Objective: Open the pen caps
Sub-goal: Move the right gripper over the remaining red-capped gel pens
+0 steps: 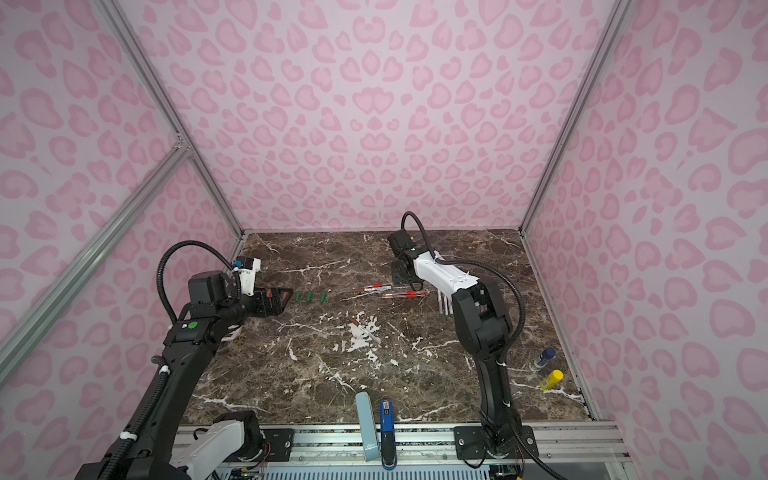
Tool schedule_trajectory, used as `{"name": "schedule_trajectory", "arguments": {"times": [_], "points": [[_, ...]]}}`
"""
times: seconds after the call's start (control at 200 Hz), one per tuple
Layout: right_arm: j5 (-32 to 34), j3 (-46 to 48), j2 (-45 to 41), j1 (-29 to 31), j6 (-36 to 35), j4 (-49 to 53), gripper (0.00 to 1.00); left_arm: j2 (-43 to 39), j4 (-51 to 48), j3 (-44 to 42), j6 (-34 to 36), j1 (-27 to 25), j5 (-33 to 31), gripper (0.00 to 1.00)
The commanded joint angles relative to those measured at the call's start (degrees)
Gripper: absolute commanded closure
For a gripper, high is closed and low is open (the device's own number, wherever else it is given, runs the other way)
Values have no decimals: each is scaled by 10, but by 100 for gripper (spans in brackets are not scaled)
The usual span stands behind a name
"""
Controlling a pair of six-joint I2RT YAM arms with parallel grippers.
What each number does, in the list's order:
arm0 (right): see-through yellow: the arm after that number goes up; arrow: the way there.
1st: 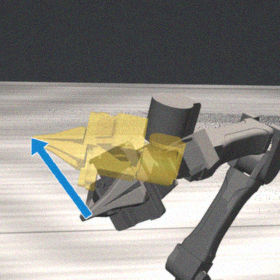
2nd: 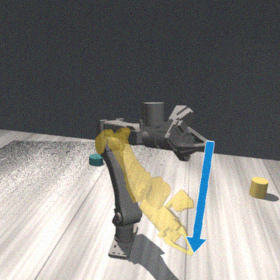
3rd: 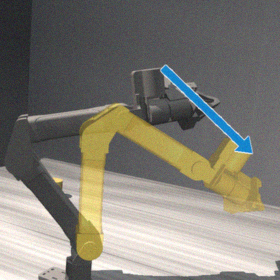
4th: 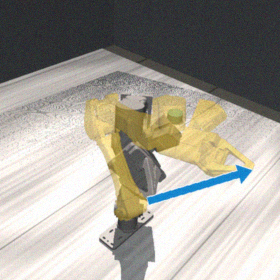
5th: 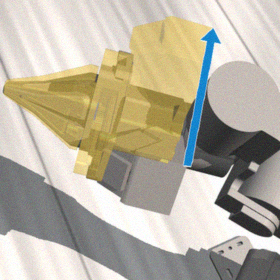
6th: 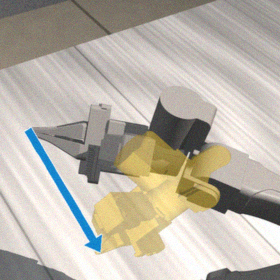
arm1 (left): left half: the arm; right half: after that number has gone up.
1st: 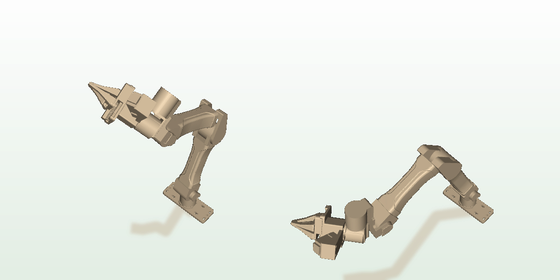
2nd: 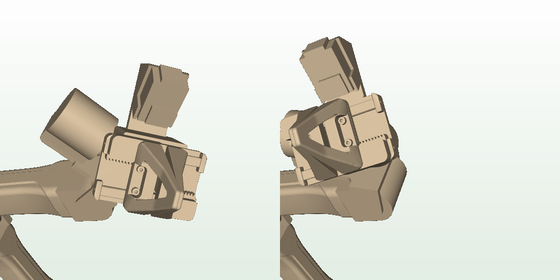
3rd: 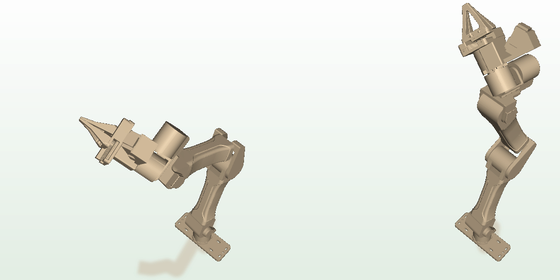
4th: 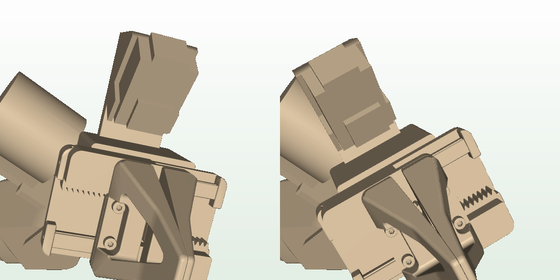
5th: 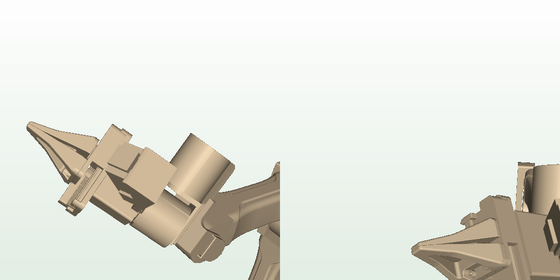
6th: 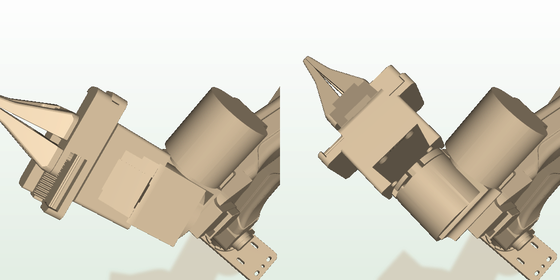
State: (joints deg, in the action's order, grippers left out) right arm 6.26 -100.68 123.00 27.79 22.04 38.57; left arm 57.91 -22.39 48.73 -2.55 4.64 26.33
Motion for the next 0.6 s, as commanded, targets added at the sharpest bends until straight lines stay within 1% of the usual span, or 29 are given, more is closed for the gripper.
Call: {"name": "schedule_trajectory", "arguments": {"times": [0.0,0.125,0.25,0.425,0.595], "points": [[42,-21,26,4,0,39,43,-4,18,-3,8,1,6,1],[47,-35,50,6,-3,56,44,1,9,6,8,0,-2,1],[52,-31,59,15,-9,55,45,2,18,-2,7,0,7,1],[50,-1,44,27,-12,37,46,6,23,-3,5,1,5,1],[47,10,46,31,-10,41,46,12,17,4,5,0,3,1]]}}
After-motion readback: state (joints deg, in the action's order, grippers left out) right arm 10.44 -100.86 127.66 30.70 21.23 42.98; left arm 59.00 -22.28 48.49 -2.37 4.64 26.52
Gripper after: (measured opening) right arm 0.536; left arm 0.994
